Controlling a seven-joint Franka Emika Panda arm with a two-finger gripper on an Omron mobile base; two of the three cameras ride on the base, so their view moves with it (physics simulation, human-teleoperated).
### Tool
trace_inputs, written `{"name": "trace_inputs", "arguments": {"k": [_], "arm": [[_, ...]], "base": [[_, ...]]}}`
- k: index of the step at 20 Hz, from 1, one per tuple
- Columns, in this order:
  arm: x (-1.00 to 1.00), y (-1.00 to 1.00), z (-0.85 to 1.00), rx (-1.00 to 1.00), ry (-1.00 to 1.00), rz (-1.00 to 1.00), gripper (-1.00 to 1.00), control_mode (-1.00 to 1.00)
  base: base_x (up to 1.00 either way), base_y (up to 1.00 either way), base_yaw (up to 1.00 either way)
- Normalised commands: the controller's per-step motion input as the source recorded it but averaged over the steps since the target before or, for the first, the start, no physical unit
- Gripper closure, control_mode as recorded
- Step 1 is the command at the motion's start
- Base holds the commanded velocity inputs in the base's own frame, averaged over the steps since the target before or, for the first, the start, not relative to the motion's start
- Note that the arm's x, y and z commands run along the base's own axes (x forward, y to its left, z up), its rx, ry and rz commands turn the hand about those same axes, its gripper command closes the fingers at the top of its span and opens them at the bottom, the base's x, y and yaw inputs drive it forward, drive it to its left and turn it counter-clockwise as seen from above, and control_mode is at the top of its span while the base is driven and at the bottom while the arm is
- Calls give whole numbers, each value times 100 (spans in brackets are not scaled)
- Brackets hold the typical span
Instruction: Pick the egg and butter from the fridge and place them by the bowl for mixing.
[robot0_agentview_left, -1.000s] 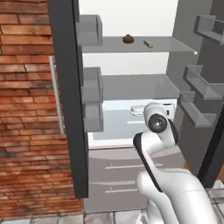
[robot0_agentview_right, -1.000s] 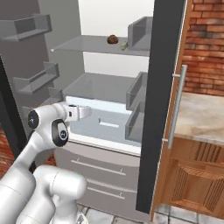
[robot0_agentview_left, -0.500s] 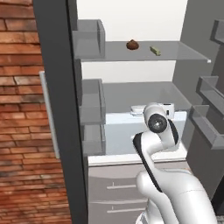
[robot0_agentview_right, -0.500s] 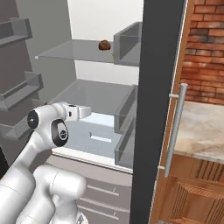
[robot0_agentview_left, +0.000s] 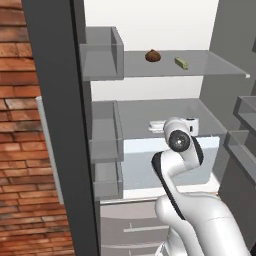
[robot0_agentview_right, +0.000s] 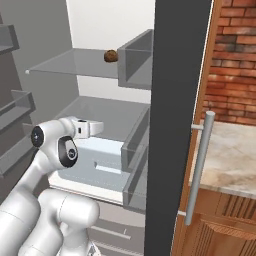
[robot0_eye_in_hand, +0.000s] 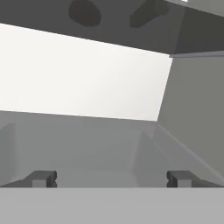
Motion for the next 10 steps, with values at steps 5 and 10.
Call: {"name": "trace_inputs", "arguments": {"k": [5,10], "arm": [[10,0,46,7,4,-3,-100,-100],[7,0,100,12,8,-1,-100,-100]], "base": [[14,0,-2],[0,0,0]]}}
